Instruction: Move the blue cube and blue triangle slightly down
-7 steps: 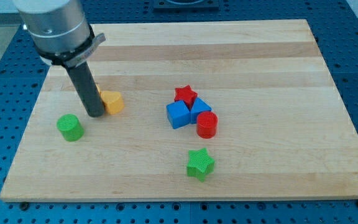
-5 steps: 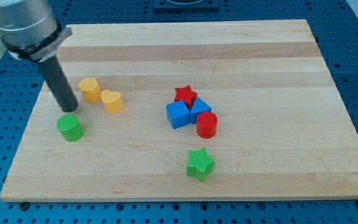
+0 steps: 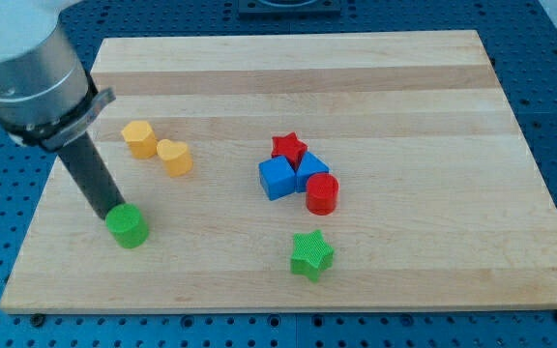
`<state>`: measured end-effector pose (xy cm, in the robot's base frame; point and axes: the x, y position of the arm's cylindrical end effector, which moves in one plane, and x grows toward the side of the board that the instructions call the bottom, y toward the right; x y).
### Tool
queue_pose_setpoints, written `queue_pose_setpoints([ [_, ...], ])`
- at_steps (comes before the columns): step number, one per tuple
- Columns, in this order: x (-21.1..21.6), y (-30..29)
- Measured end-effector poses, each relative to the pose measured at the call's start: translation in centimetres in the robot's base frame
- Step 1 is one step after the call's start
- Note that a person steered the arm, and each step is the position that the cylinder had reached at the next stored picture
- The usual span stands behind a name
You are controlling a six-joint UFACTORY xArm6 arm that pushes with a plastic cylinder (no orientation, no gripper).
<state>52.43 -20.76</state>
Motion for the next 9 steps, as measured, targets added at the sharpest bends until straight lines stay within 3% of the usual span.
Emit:
queue_pose_setpoints([
  [2,4.4,0.1],
  [4,5.3,1.5],
  [9,2.4,10.3],
])
